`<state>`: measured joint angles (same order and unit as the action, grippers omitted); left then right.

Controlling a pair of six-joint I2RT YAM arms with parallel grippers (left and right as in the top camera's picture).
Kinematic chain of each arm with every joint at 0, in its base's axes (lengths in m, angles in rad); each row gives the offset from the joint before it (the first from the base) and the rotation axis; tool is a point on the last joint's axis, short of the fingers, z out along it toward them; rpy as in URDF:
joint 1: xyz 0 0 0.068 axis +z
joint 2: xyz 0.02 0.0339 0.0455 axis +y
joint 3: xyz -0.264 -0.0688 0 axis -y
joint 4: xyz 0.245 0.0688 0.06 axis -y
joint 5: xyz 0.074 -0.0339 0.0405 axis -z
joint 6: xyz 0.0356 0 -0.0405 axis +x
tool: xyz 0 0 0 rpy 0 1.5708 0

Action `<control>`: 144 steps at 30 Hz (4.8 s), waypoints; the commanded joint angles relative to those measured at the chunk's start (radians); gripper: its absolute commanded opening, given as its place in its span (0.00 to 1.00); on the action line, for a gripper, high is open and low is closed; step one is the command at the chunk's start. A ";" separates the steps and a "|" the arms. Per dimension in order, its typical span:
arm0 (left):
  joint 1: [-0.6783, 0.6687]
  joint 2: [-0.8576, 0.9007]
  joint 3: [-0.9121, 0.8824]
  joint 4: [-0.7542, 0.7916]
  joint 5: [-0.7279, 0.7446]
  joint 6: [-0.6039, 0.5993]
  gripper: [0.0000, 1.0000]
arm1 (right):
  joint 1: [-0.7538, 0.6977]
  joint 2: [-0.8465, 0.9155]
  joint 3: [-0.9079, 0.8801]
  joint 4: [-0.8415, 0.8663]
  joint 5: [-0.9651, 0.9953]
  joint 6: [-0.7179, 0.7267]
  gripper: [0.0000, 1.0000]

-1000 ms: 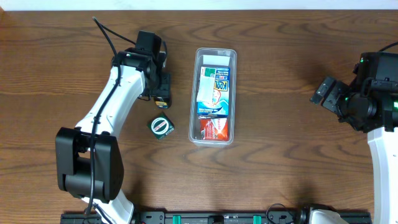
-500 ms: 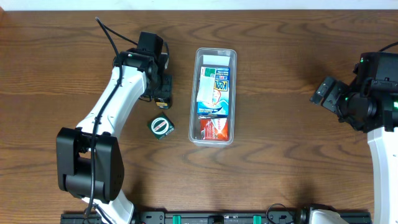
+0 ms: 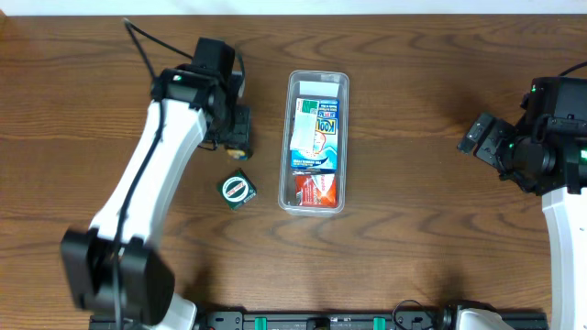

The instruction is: Pack container

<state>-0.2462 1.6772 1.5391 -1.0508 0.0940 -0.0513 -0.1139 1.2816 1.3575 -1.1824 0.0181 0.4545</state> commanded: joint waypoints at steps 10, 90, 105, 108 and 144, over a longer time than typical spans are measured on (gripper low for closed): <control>-0.293 -0.210 0.045 -0.010 -0.111 -0.102 0.14 | -0.010 -0.004 0.004 0.000 0.004 -0.011 0.99; -0.337 0.225 0.049 0.061 -0.102 -0.272 0.32 | -0.010 -0.004 0.004 0.000 0.004 -0.011 0.99; -0.322 0.234 0.088 -0.003 -0.026 -0.234 0.32 | -0.010 -0.004 0.004 0.000 0.004 -0.011 0.99; -0.322 0.233 0.095 -0.013 -0.027 -0.234 0.32 | -0.010 -0.004 0.003 0.000 0.004 -0.011 0.99; -0.330 0.088 0.062 -0.024 -0.102 -0.242 0.58 | -0.010 -0.004 0.004 0.000 0.004 -0.011 0.99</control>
<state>-0.5724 1.7416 1.6154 -1.0763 0.0147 -0.2714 -0.1139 1.2816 1.3575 -1.1820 0.0181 0.4545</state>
